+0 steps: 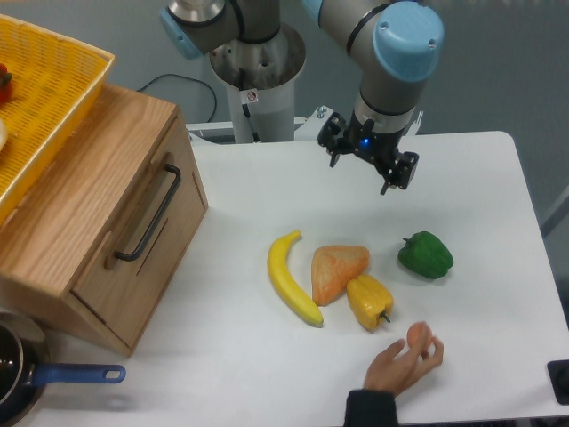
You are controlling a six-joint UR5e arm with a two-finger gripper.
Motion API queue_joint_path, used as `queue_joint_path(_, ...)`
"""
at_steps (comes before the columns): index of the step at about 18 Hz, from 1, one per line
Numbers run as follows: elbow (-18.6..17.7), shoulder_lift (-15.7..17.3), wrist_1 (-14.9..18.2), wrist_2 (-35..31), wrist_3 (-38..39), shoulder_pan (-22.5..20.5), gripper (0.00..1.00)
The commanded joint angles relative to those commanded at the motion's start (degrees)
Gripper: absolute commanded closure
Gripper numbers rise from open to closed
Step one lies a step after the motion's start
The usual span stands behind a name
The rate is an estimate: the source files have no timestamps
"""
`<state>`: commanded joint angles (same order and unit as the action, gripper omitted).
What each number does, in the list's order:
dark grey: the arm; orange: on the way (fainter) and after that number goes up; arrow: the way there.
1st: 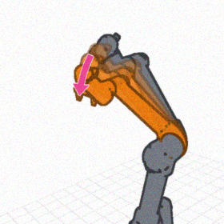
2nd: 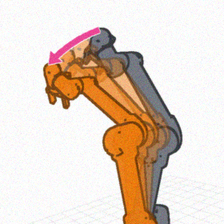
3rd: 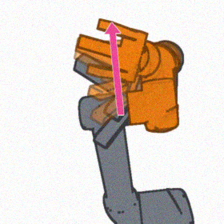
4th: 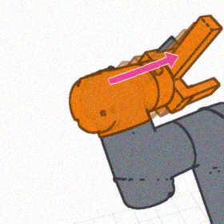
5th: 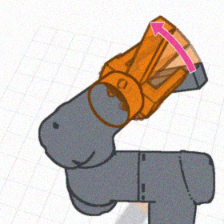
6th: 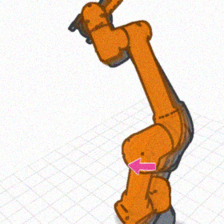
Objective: Slide open the top drawer
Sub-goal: 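Move the gripper down toward the drawer's dark metal handle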
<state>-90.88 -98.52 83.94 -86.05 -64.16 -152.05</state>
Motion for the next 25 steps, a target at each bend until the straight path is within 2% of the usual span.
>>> queue_joint_path(8, -0.4, -0.1, 0.2, 1.5, 6.0, 0.2, 0.0)
queue_joint_path(12, -0.4, -0.1, 0.0, 5.5, 14.5, 0.7, 0.0)
queue_joint_path(16, 0.0, -0.9, -0.1, 7.5, 19.0, 2.8, 0.0)
queue_joint_path(22, 0.5, -1.2, -0.4, 14.2, 26.9, 5.3, 0.0)
queue_joint_path(25, 0.6, -1.8, -0.4, 14.9, 29.4, 7.4, 0.0)
